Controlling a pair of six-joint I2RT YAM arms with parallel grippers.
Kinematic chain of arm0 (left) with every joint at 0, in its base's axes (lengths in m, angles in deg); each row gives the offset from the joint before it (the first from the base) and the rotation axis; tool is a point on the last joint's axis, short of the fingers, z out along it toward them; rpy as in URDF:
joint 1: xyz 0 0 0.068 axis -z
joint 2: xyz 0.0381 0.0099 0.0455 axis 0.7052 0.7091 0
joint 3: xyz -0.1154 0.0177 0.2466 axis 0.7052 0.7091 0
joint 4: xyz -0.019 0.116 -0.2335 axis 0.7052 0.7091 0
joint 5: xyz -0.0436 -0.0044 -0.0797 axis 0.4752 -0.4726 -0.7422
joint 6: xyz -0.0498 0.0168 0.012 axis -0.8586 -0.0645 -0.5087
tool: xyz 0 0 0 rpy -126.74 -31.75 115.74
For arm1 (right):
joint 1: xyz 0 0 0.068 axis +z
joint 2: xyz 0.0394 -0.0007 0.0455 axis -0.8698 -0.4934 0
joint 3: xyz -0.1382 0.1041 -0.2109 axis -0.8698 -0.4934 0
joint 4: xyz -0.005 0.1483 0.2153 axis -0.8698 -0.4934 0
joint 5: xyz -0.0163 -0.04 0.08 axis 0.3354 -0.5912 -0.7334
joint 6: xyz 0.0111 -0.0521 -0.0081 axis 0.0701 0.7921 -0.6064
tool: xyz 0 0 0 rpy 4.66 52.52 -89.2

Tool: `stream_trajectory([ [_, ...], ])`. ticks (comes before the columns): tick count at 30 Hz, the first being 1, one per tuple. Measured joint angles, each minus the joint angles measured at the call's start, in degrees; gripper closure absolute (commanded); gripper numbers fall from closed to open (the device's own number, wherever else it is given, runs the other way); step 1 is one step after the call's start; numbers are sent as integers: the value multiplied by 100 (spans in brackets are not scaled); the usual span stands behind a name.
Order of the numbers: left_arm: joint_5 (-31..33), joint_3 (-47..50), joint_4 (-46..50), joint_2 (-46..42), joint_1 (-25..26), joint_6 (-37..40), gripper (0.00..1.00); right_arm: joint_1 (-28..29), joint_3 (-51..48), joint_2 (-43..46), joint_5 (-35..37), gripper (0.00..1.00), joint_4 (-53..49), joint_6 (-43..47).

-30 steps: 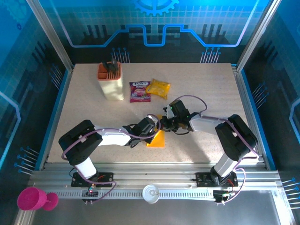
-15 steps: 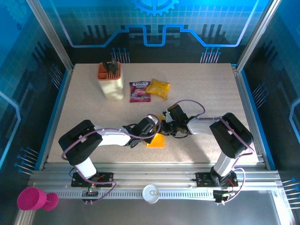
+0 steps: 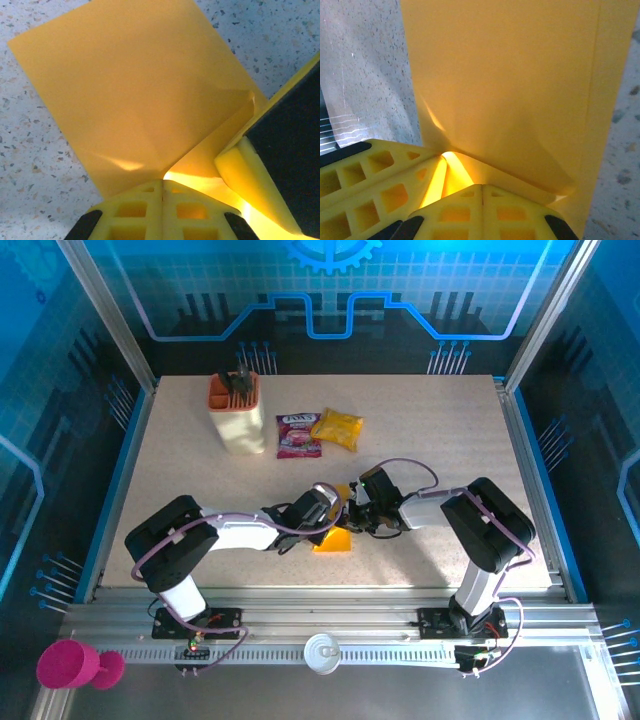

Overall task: Fold a paper plane with a square sheet of paper (pick it up from the middle)
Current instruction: Fold the triangle a second time at the center of the table.

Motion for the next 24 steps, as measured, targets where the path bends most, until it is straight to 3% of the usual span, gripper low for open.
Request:
stream_trajectory([
  [4, -151, -52, 186, -374, -28, -76, 72, -4, -17, -2, -2, 100, 44, -22],
  [6, -256, -94, 223, -597, -33, -122, 70, -13, -28, -9, -11, 100, 68, -46],
  [8, -393, -109, 223, -833, -35, -188, 73, -22, -46, -11, -33, 100, 107, -72],
  [11, -636, -90, 203, -1038, -15, -280, 97, -26, -55, -11, -46, 100, 131, -87],
  [12, -699, -61, 175, -1073, 0, -332, 100, -26, -55, -11, -46, 100, 131, -87],
  [24, -1172, 216, -59, -675, 262, -490, 100, -26, -55, -13, -44, 100, 131, -90],
])
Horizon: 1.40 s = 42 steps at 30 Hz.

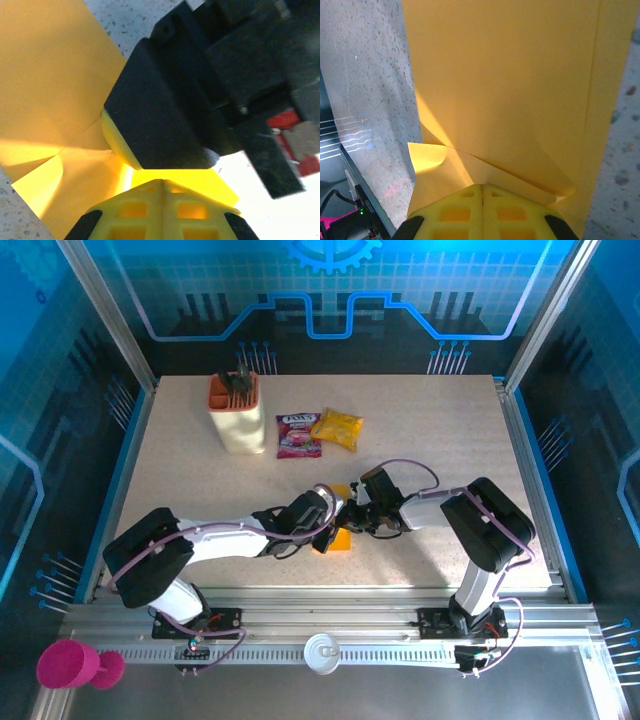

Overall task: Fold a paper plane with a square sheet of paper (pick it up from the middle)
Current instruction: Fold the triangle a second time at the center of the table.

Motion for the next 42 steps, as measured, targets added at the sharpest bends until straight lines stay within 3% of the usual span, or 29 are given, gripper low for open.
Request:
stream_trajectory([
  [16, 83, 133, -409, 566, 0, -2, 100, 0, -39, 2, 4, 100, 66, -17],
  [30, 140, 977, -940, -2, 20, -564, 100, -17, -61, 2, -4, 100, 103, -17],
  [42, 592, 1657, -1318, -485, 245, -1451, 100, -26, -63, 2, -17, 100, 103, -17],
])
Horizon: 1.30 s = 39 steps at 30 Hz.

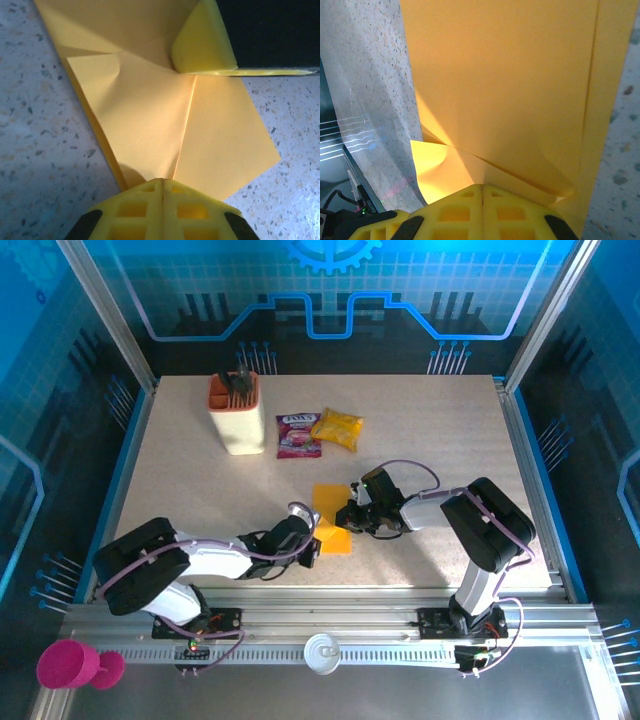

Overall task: Fold a paper plane with a square sheet of paper (pick it up from the middle)
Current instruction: Fold the triangle a second time at the center of the table.

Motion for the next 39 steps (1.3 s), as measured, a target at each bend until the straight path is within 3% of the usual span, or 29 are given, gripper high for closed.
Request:
stream_trajectory([
  [7, 275, 308, 378, -566, 179, -479, 100, -26, 0, 2, -7, 100, -7, 4],
  [16, 450, 155, 1711, -1266, 195, -365, 100, -199, 0, 7, -50, 100, -42, 68],
  [26, 306, -981, 1561, -337, 195, 363, 100, -199, 0, 7, -50, 100, -44, 92],
  [39, 101, -1095, 1082, 577, -35, 732, 100, -243, 50, 52, -28, 100, -199, 223],
])
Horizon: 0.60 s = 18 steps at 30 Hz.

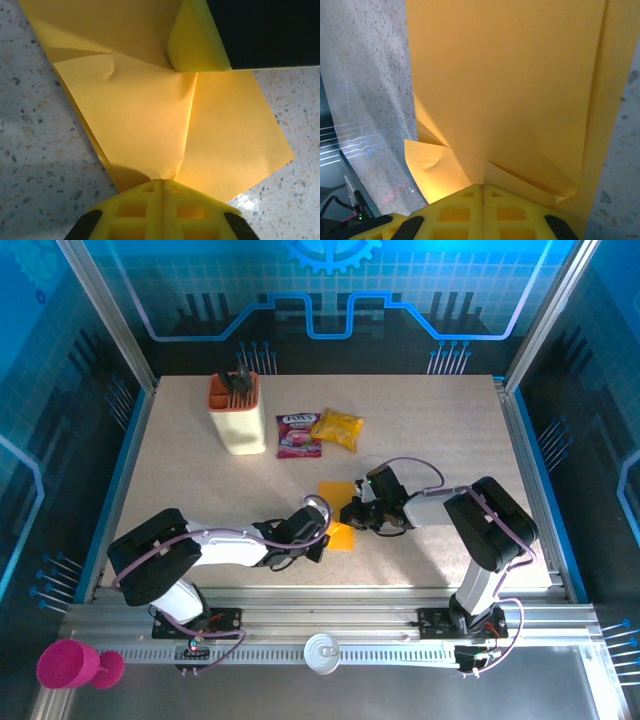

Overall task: Fold a paper plane with a square sheet of paper (pick it up from the middle)
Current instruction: Fold the triangle a second time at the center of the table.

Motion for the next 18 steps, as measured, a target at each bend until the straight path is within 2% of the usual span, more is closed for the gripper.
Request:
stream_trajectory([
  [10, -109, 157, -601, 120, -20, -48, 100, -61, 118, 658, 96, 100, -599, 328],
  [18, -131, 186, -660, 116, -31, -90, 100, 393, 177, 737, 278, 100, -640, 354],
])
